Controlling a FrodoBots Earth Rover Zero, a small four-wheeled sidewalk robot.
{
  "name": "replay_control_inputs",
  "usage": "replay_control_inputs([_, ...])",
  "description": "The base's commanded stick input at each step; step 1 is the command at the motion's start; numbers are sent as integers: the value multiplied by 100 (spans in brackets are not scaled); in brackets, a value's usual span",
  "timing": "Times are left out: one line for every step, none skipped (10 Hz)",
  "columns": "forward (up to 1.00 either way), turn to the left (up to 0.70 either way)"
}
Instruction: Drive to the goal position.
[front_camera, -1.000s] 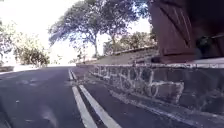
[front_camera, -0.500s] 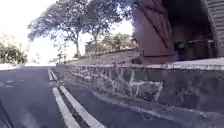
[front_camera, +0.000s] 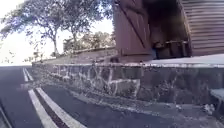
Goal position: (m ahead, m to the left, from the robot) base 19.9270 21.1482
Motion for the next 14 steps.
replay_control_inputs([0,0])
replay_control_inputs([0,0])
replay_control_inputs([0,0])
replay_control_inputs([0,0])
replay_control_inputs([0,0])
replay_control_inputs([0,0])
replay_control_inputs([0,0])
replay_control_inputs([0,45])
replay_control_inputs([0,45])
replay_control_inputs([0,45])
replay_control_inputs([0,45])
replay_control_inputs([0,45])
replay_control_inputs([0,45])
replay_control_inputs([0,45])
